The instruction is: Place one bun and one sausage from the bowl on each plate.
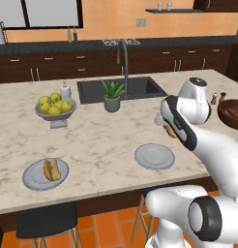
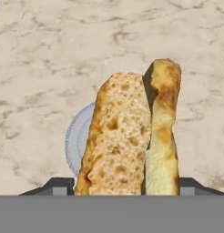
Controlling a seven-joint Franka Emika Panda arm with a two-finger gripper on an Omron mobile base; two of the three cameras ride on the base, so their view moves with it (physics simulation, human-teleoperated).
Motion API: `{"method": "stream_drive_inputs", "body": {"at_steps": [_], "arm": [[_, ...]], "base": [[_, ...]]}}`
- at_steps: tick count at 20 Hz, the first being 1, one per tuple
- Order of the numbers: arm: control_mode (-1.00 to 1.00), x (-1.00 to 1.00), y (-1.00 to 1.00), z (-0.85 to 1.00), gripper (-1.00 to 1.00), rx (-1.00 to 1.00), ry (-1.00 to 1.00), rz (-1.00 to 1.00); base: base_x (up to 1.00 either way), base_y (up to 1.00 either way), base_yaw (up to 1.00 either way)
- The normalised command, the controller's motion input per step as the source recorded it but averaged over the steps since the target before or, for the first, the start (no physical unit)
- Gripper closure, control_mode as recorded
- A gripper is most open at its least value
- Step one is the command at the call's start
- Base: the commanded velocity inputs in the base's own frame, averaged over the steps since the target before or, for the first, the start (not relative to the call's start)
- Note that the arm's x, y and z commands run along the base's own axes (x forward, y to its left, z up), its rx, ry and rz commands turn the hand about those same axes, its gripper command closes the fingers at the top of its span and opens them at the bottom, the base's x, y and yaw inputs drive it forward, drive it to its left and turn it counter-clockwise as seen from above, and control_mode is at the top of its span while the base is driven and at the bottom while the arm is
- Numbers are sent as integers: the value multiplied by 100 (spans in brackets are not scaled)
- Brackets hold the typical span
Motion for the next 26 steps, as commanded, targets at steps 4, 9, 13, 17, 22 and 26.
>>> {"method": "stream_drive_inputs", "body": {"at_steps": [4, 9, 13, 17, 22, 26], "arm": [[-100, 49, 11, -100, 100, -1, 6, 0], [-100, -27, 20, -100, 100, -5, 2, 0], [-100, -41, 17, -100, 100, 0, 1, 0], [-100, 41, 0, -64, 100, 0, 0, 0], [-100, 29, 3, -26, 100, 2, 0, 0], [-100, 14, 1, -3, -100, 3, 0, 0]], "base": [[0, 0, 0], [0, 0, 0], [0, 0, 0], [0, 0, 0], [0, 0, 0], [0, 0, 0]]}}
